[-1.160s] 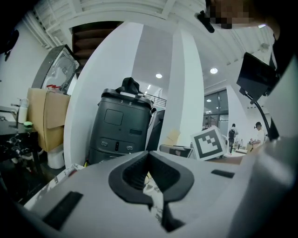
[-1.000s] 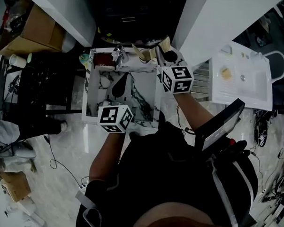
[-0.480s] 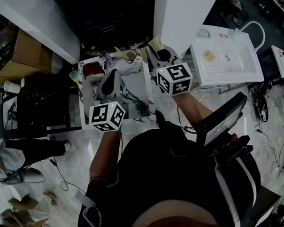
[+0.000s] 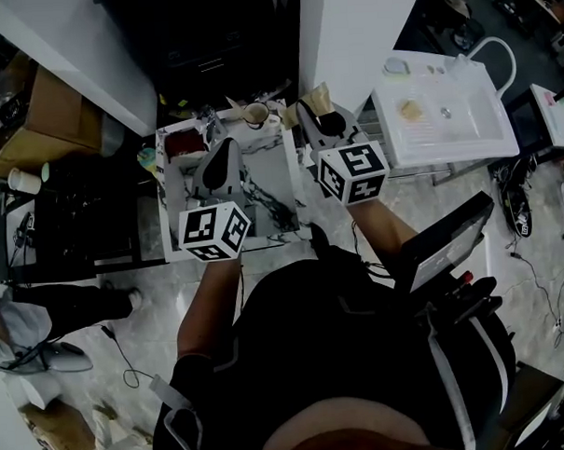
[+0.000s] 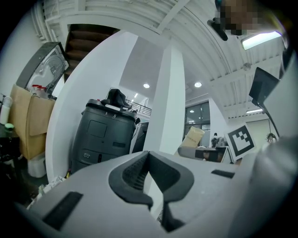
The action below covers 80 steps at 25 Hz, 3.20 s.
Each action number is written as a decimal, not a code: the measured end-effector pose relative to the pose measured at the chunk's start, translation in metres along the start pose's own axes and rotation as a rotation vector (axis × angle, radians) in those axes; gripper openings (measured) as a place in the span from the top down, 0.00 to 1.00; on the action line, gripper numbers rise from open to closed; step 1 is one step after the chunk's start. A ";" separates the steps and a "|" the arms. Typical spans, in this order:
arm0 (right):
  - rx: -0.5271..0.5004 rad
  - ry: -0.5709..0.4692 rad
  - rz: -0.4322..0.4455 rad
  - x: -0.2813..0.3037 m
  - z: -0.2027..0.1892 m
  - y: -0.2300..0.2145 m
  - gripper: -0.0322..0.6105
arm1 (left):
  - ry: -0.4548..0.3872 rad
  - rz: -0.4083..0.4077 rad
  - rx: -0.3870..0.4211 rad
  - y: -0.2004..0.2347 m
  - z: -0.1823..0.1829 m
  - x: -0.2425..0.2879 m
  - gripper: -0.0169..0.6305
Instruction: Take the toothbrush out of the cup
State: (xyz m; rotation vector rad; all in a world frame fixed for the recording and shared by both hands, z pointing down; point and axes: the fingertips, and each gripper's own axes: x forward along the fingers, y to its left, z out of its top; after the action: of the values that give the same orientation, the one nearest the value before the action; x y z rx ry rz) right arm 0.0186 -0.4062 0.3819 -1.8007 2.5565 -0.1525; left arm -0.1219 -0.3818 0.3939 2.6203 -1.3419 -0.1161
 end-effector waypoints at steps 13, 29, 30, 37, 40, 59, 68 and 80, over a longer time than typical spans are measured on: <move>-0.002 -0.008 0.019 0.011 0.000 -0.011 0.86 | 0.015 0.040 0.034 0.013 -0.009 0.034 0.95; 0.027 0.062 0.124 0.059 -0.050 -0.058 0.86 | 0.224 0.267 -0.034 0.090 -0.120 0.131 0.76; 0.028 0.063 0.133 0.062 -0.053 -0.061 0.86 | 0.231 0.283 -0.033 0.094 -0.125 0.134 0.76; 0.030 0.057 0.197 0.077 -0.071 -0.069 0.86 | 0.272 0.336 -0.028 0.114 -0.158 0.151 0.76; 0.045 0.074 0.200 0.082 -0.083 -0.072 0.86 | 0.273 0.335 -0.015 0.119 -0.165 0.160 0.76; 0.059 0.062 0.151 0.066 -0.076 -0.067 0.86 | 0.172 0.239 -0.003 0.106 -0.127 0.169 0.92; 0.038 0.022 0.100 0.039 -0.037 -0.049 0.86 | 0.019 0.160 0.014 0.068 -0.047 0.129 0.92; 0.012 -0.027 0.056 -0.001 -0.007 -0.007 0.86 | -0.059 0.081 0.064 0.031 0.006 0.046 0.92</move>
State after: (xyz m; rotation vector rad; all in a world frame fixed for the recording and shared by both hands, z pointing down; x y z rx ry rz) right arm 0.0248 -0.4070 0.3897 -1.7135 2.5779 -0.1417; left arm -0.1205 -0.4379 0.3957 2.6290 -1.4927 -0.1421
